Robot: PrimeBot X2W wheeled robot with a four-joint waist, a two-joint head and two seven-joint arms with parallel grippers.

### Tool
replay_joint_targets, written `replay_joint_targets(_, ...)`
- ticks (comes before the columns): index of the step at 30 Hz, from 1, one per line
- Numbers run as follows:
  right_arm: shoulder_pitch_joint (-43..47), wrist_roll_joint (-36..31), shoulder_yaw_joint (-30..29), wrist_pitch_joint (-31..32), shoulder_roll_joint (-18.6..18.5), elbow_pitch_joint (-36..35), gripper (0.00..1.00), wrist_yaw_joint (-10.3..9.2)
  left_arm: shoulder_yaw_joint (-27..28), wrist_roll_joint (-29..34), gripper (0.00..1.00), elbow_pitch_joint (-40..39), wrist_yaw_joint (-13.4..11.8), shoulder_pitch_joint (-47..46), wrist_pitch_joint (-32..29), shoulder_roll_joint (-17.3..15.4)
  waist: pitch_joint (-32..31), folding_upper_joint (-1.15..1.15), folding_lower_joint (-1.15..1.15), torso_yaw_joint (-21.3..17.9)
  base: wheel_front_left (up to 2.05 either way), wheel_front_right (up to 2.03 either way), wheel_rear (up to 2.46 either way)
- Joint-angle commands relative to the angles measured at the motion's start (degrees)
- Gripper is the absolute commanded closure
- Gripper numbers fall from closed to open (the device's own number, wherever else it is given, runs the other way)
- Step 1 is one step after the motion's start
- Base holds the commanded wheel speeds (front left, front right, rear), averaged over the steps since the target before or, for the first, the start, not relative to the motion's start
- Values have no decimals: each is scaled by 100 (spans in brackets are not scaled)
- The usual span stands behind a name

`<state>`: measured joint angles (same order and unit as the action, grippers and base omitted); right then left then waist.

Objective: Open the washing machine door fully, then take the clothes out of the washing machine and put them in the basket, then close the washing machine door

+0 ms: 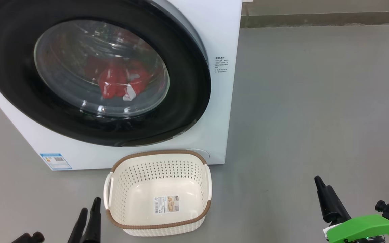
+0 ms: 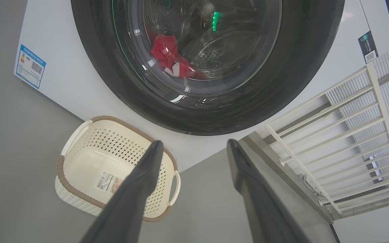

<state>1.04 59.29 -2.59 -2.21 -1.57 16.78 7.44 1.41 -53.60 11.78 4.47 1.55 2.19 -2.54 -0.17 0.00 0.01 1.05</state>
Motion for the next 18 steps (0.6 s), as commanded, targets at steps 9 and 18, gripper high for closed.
replay_joint_targets(9,-23,-732,126,-223,-108,-295,0,3,-47,818,0,-322,-213,33,218,-185,5,0,0,3,0,0,0)
replay_joint_targets(18,26,-1251,185,-357,-137,-352,0,3,-133,1375,0,-412,-328,77,354,-246,7,0,0,4,0,0,0)
